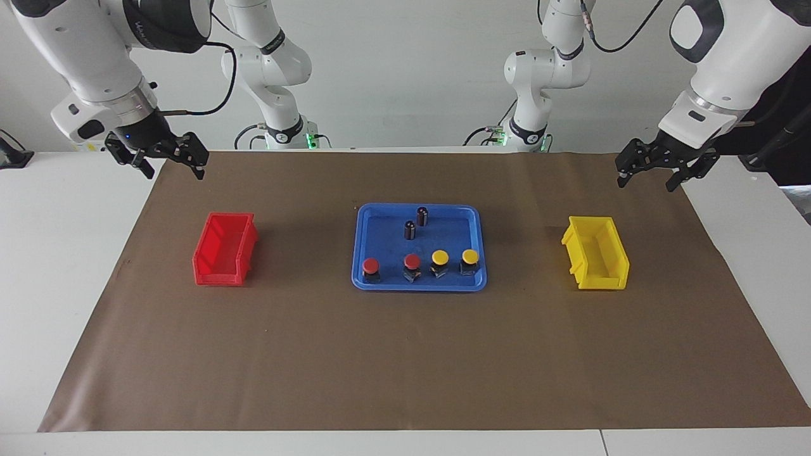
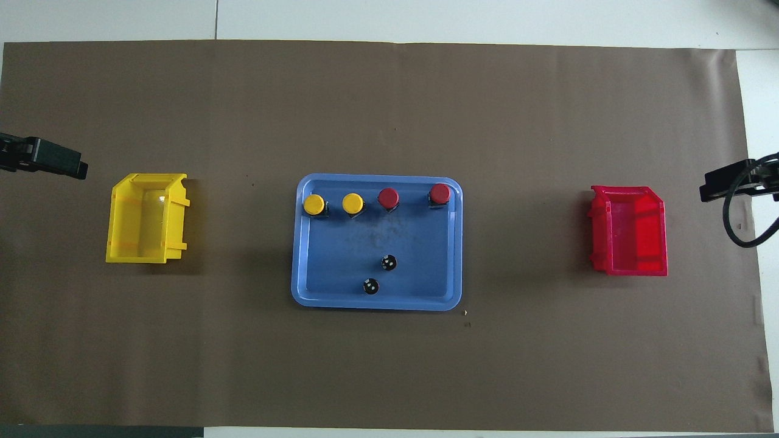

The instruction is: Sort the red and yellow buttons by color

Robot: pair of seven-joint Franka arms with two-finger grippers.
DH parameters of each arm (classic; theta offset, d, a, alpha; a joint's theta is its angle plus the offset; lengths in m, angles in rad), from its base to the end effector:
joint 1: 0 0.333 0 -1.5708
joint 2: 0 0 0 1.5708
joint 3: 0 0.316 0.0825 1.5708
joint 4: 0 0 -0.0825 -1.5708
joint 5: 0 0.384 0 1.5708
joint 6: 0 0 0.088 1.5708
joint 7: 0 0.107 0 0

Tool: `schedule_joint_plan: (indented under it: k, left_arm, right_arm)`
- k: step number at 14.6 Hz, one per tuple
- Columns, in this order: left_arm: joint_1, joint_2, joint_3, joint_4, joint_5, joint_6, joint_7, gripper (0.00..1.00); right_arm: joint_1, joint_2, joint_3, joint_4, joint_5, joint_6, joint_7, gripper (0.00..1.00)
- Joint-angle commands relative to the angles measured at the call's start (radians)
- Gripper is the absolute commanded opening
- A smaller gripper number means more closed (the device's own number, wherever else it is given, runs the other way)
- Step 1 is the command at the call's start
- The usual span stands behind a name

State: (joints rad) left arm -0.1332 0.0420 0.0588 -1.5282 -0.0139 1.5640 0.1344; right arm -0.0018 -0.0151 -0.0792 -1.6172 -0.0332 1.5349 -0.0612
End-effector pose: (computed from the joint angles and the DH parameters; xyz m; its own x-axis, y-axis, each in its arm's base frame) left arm 0.5652 -0.0444 0.6205 0.9782 -0.2074 -0.0045 -0.2073 -0.9782 0.0121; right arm 0.5426 -0.0480 0.6080 0.9974 -0.0207 -0.0690 -0.0189 -0.9994 0.0278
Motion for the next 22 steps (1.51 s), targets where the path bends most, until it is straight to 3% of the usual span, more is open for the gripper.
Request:
schedule_joint_plan:
  k: [1,16,18,22]
  left_arm:
    - [0.012,-0.021,-0.005,-0.020,-0.015,-0.007,-0.004,1.00]
    - [0.012,-0.021,-0.005,-0.021,-0.015,-0.007,-0.004,1.00]
    - [0.012,-0.021,-0.005,-0.020,-0.015,-0.007,-0.004,1.00]
    - [0.013,-0.021,-0.005,-0.021,-0.015,-0.007,-0.004,1.00]
  right_arm:
    - [-0.006,-0.006,0.006,-0.010,-0.005,0.008,-0.011,1.00]
    - [0.018,-0.003,0.009,0.014,0.016,-0.009,-0.008,1.00]
    - [0.064,0.049,0.015,0.078,0.013,-0.009,0.039,1.00]
    - [0.236,0.248,0.018,0.298,0.027,-0.044,0.234,1.00]
